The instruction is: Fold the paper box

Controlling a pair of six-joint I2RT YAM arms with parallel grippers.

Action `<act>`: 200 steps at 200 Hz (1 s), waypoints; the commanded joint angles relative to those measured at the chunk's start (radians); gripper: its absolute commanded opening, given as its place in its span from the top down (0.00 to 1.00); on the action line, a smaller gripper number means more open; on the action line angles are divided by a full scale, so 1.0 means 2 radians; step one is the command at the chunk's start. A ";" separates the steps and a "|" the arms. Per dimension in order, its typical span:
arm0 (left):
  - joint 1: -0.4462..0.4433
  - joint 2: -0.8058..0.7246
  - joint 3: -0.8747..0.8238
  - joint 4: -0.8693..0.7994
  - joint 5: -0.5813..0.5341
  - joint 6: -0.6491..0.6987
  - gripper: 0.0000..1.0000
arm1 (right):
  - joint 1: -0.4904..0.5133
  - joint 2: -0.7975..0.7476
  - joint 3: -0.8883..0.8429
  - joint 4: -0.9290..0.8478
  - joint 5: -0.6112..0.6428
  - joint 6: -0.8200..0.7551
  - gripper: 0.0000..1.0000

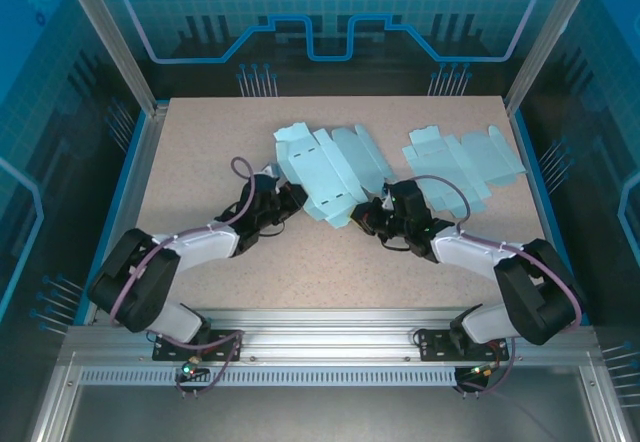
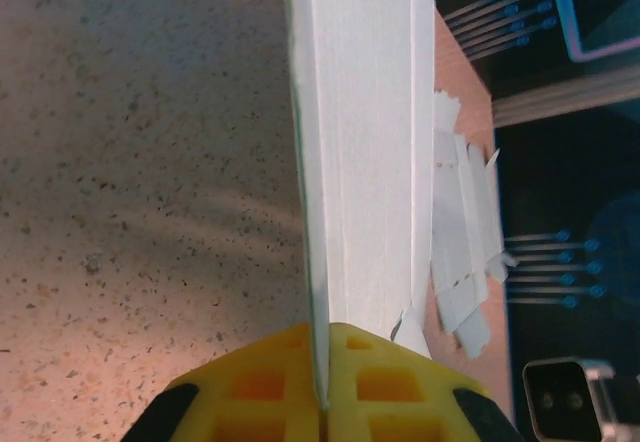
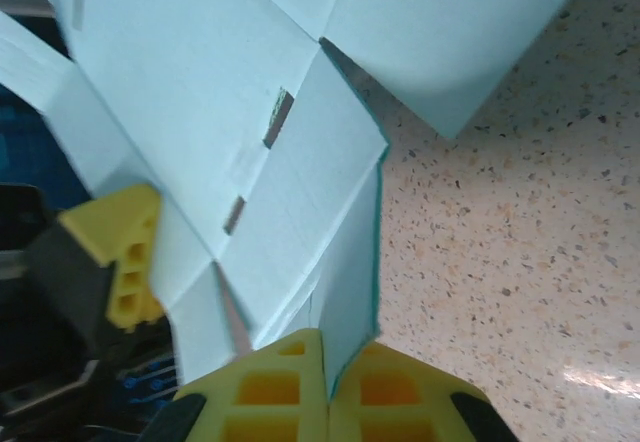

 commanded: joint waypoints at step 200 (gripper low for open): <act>0.008 -0.170 0.379 -0.625 0.148 0.776 1.00 | -0.043 -0.117 0.372 -0.380 -0.034 -0.844 0.12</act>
